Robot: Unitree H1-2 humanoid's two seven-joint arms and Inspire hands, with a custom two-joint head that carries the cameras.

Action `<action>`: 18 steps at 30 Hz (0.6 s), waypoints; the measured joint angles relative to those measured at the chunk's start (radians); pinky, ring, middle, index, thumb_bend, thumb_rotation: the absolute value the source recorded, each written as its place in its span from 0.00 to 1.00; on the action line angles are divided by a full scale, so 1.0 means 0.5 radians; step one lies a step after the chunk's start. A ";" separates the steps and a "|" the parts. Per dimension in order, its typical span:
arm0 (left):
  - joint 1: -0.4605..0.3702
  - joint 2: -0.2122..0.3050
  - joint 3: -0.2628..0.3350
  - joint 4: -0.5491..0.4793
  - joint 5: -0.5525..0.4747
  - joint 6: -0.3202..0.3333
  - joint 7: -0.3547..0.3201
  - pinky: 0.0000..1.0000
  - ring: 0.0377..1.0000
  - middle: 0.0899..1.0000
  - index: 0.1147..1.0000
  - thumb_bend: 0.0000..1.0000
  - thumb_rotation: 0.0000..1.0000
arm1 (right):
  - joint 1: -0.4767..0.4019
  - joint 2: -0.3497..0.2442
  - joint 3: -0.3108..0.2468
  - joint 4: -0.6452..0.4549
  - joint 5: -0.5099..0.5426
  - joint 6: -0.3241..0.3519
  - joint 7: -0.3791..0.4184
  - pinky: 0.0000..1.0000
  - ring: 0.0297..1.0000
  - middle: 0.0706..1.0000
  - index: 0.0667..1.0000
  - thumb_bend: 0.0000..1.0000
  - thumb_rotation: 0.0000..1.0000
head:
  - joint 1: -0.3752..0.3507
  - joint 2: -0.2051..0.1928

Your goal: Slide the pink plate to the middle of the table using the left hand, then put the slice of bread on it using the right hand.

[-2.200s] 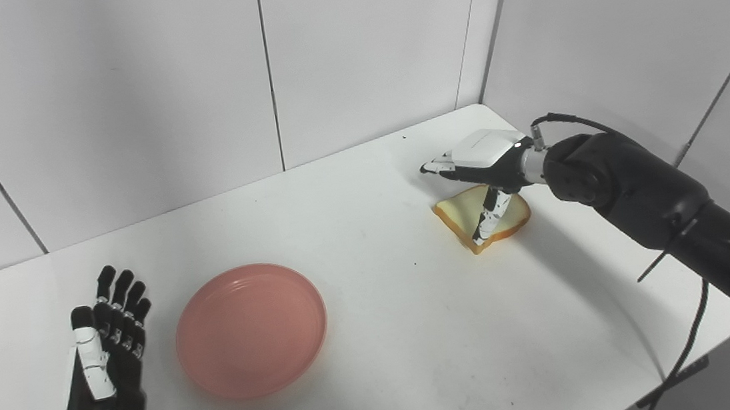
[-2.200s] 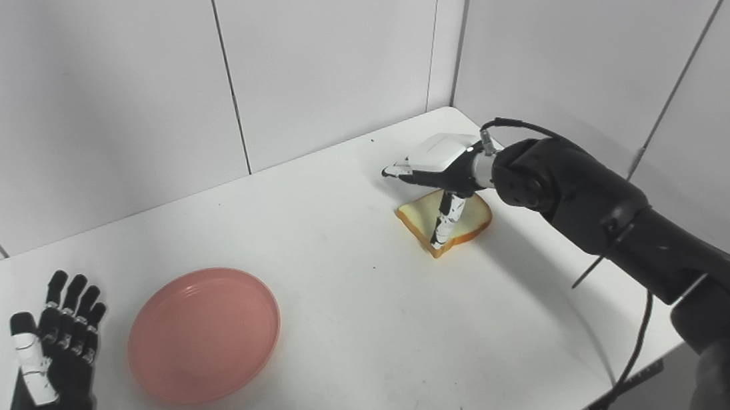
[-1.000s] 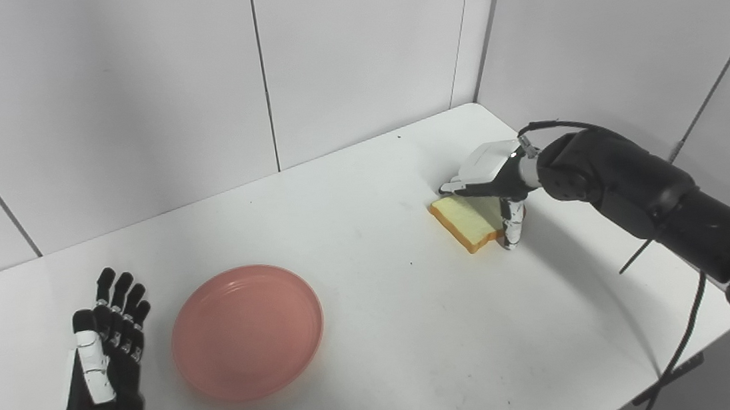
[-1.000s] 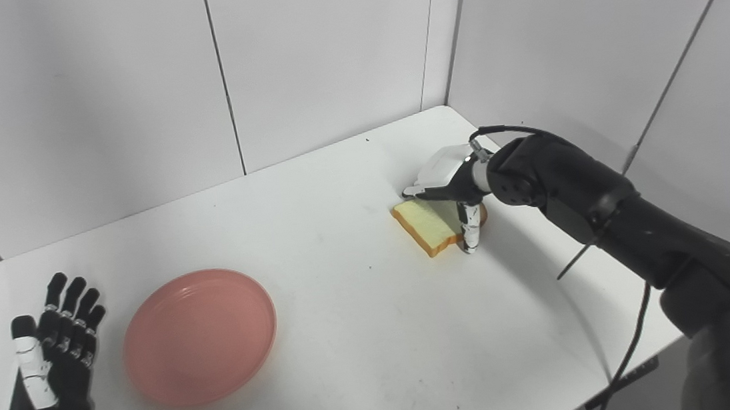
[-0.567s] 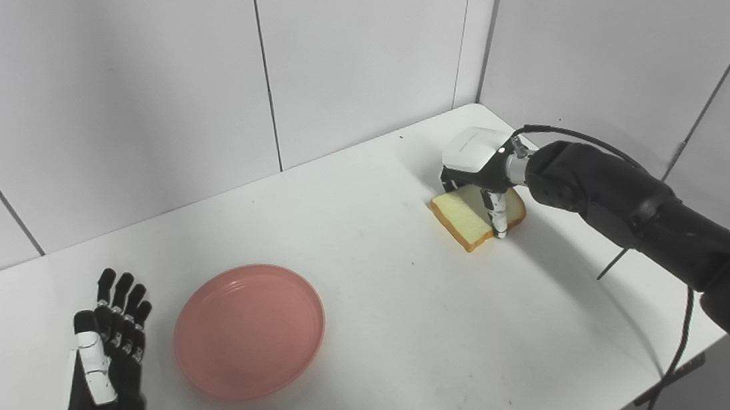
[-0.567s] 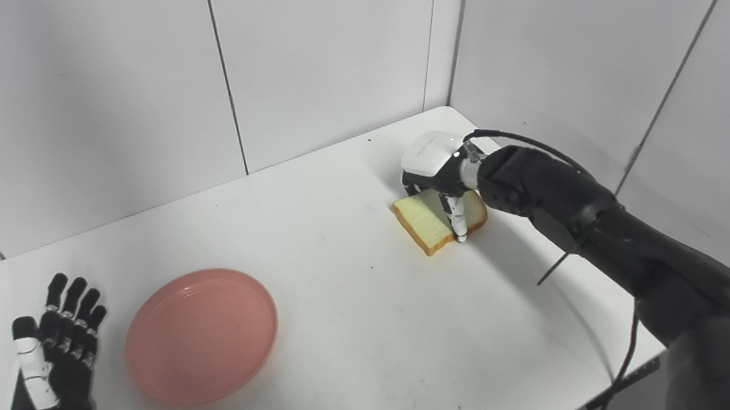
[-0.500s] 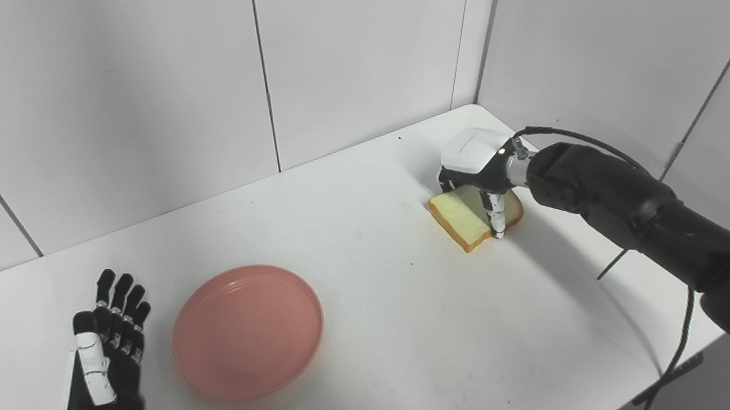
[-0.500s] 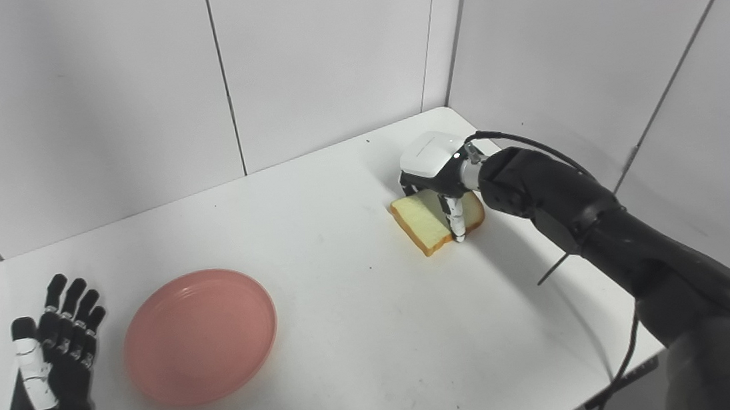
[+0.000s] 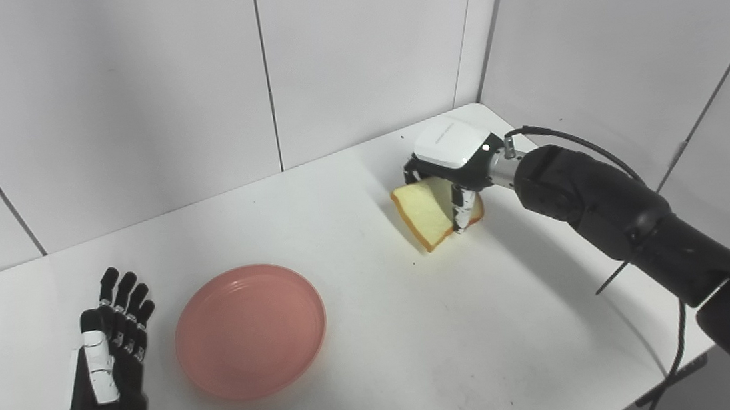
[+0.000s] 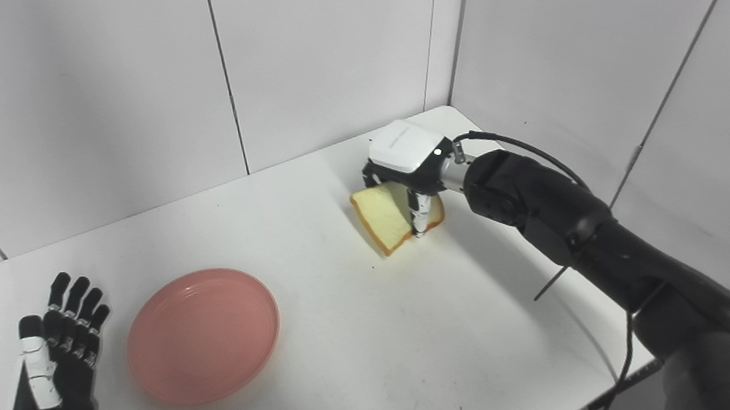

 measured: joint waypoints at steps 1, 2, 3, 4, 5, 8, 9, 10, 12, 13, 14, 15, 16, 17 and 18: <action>0.000 0.000 -0.003 0.000 0.017 0.001 0.007 0.99 0.97 0.97 0.95 0.81 0.96 | -0.004 0.018 -0.029 -0.052 0.022 0.007 0.004 0.35 0.40 0.40 0.49 0.52 0.01 | 0.000 0.000; 0.001 0.001 -0.004 0.000 0.025 0.001 0.010 0.99 0.97 0.97 0.95 0.81 0.96 | -0.009 0.046 -0.060 -0.106 0.056 0.016 0.004 0.35 0.40 0.40 0.49 0.52 0.00 | 0.046 -0.003; 0.001 0.001 -0.003 0.001 0.030 0.001 0.013 1.00 0.97 0.97 0.95 0.81 0.96 | -0.018 0.078 -0.085 -0.149 0.093 0.023 0.004 0.35 0.40 0.41 0.49 0.52 0.01 | 0.064 -0.006; 0.001 0.000 -0.005 0.001 0.039 0.001 0.014 1.00 0.97 0.98 0.96 0.81 0.96 | -0.025 0.108 -0.098 -0.186 0.118 0.028 0.005 0.35 0.41 0.41 0.49 0.52 0.01 | 0.064 -0.006; 0.001 -0.002 -0.009 0.002 0.048 0.001 0.015 1.00 0.97 0.98 0.96 0.81 0.96 | -0.031 0.135 -0.103 -0.214 0.135 0.032 0.011 0.35 0.41 0.41 0.48 0.52 0.01 | 0.092 -0.009; 0.001 -0.011 -0.012 -0.001 0.057 0.001 0.023 1.00 0.98 0.98 0.96 0.81 0.96 | -0.032 0.212 -0.104 -0.330 0.161 0.060 0.090 0.36 0.42 0.42 0.47 0.53 0.00 | 0.116 -0.018; 0.001 -0.011 -0.011 -0.003 0.058 0.001 0.029 1.00 0.98 0.98 0.96 0.80 0.97 | -0.034 0.240 -0.104 -0.380 0.164 0.068 0.113 0.36 0.42 0.42 0.47 0.53 0.00 | 0.135 -0.021; 0.001 -0.011 -0.012 -0.002 0.059 0.001 0.032 1.00 0.98 0.98 0.96 0.80 0.97 | -0.039 0.269 -0.104 -0.430 0.164 0.073 0.139 0.35 0.41 0.42 0.47 0.53 0.00 | 0.171 -0.025; 0.002 -0.011 -0.013 -0.002 0.060 0.002 0.034 1.00 0.98 0.98 0.96 0.80 0.96 | -0.060 0.328 -0.103 -0.505 0.163 0.075 0.169 0.33 0.39 0.41 0.48 0.53 0.00 | 0.218 -0.018; 0.003 -0.014 -0.015 -0.003 0.063 0.002 0.034 1.00 0.98 0.98 0.96 0.80 0.96 | -0.071 0.354 -0.101 -0.531 0.161 0.076 0.180 0.33 0.39 0.41 0.48 0.53 0.00 | 0.218 -0.018; 0.004 -0.016 -0.018 -0.003 0.065 0.002 0.035 1.00 0.98 0.98 0.95 0.80 0.96 | -0.087 0.386 -0.100 -0.546 0.159 0.076 0.184 0.32 0.38 0.40 0.48 0.53 0.00 | 0.291 -0.006; 0.004 -0.020 -0.022 -0.003 0.068 0.002 0.038 1.00 0.98 0.97 0.95 0.80 0.96 | -0.103 0.420 -0.097 -0.555 0.159 0.076 0.186 0.31 0.37 0.40 0.48 0.53 0.00 | 0.298 -0.003; 0.004 -0.025 -0.024 -0.003 0.074 0.002 0.042 1.00 0.98 0.97 0.94 0.80 0.95 | -0.114 0.449 -0.092 -0.564 0.159 0.076 0.192 0.31 0.37 0.40 0.48 0.53 0.00 | 0.298 -0.003; 0.004 -0.032 -0.027 -0.003 0.086 0.002 0.052 1.00 0.98 0.97 0.94 0.80 0.95 | -0.122 0.481 -0.078 -0.580 0.159 0.076 0.204 0.31 0.37 0.40 0.48 0.53 0.00 | 0.328 -0.003; 0.006 -0.040 -0.029 -0.005 0.096 0.002 0.065 1.00 0.98 0.97 0.94 0.80 0.95 | -0.129 0.516 -0.061 -0.594 0.157 0.075 0.214 0.31 0.37 0.40 0.48 0.53 0.00 | 0.359 -0.003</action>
